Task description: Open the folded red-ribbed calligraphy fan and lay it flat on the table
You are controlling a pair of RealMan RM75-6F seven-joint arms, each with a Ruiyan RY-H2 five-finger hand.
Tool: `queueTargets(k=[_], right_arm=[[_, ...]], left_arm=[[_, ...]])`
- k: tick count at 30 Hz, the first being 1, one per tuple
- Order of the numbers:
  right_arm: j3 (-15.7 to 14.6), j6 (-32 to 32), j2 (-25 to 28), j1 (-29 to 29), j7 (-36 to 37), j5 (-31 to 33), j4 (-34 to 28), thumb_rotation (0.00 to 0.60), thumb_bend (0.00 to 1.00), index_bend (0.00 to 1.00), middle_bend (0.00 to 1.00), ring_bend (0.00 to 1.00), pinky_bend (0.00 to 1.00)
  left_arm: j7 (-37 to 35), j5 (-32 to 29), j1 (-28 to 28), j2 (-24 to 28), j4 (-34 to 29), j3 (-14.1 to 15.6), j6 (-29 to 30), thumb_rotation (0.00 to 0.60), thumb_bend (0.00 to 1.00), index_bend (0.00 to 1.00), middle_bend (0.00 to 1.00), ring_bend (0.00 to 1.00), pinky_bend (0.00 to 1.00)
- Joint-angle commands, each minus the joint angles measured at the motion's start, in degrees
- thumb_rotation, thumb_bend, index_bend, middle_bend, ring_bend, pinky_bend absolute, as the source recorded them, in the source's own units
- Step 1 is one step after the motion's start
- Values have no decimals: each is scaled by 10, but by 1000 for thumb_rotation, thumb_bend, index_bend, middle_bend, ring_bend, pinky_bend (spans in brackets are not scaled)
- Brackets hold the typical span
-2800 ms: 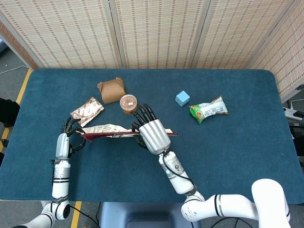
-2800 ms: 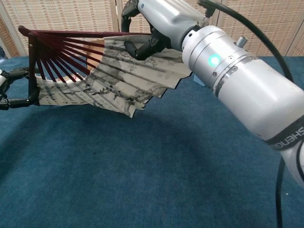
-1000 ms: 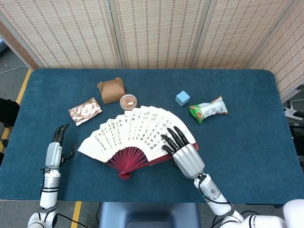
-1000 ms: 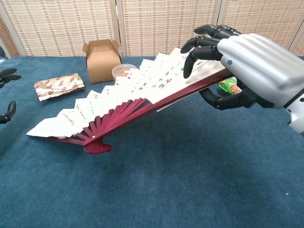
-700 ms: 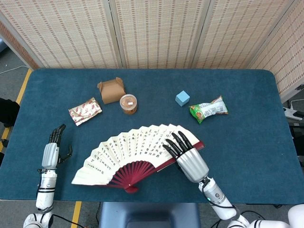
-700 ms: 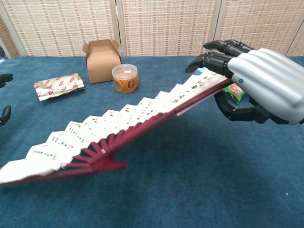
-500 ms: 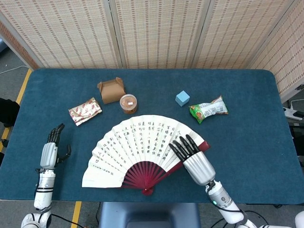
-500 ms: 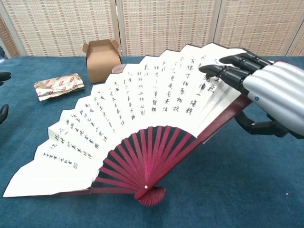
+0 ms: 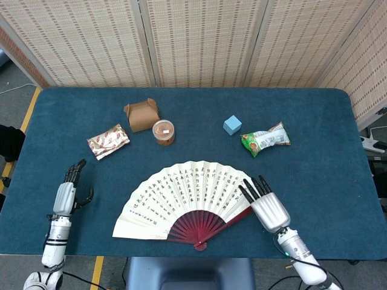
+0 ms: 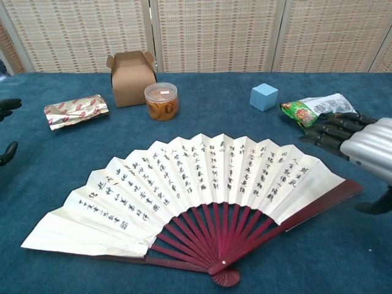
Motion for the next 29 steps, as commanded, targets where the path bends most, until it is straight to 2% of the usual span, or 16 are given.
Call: queueTargets(k=[1,3,5,9,12,14,16,20,22,25,29], right_arm=[[-5,-56,51,12,-90,77,-50,600,49,0,0,0,0],[-2,-61,65,14,-99,101,-68,600,45,0,0,0,0],[3,-52,77,9,-68,98,-84,600,40,0,0,0,0],[9,23,104,-27,55,19,-97,600,41,0,0,0,0],[2,114,118,-73,172,-60,-73,600,47,0,0,0,0],[-1,161,120,-100,225,-84,-48,600,50,0,0,0,0],[-3,207,119,-133,279,-90,-18,600,51,0,0,0,0],[0,267,111,-183,383,-83,41,600,52,0,0,0,0],[-2,261,132,-186,400,-85,46,600,53,0,0,0,0],[15,270,142,-195,398,-71,49,600,53,0,0,0,0],[22,246,146,-194,397,-59,49,600,52,0,0,0,0]], left_arm=[[0,25,4,35,-52,25,2,600,460,0,0,0,6],[9,34,7,61,-94,35,7,600,453,0,0,0,8],[20,40,12,86,-139,41,14,600,453,0,0,0,8],[81,60,29,157,-252,61,40,600,450,0,0,0,7],[166,74,54,221,-339,81,69,600,454,8,0,0,6],[225,79,68,246,-366,81,97,600,461,53,0,0,2],[287,78,87,264,-378,78,129,600,463,87,0,0,0],[347,73,107,321,-442,83,137,600,463,91,0,0,2],[388,77,111,341,-472,74,158,600,462,86,0,0,3],[417,90,114,354,-496,67,177,600,449,89,6,0,3],[427,90,116,358,-500,72,160,600,440,93,1,0,3]])
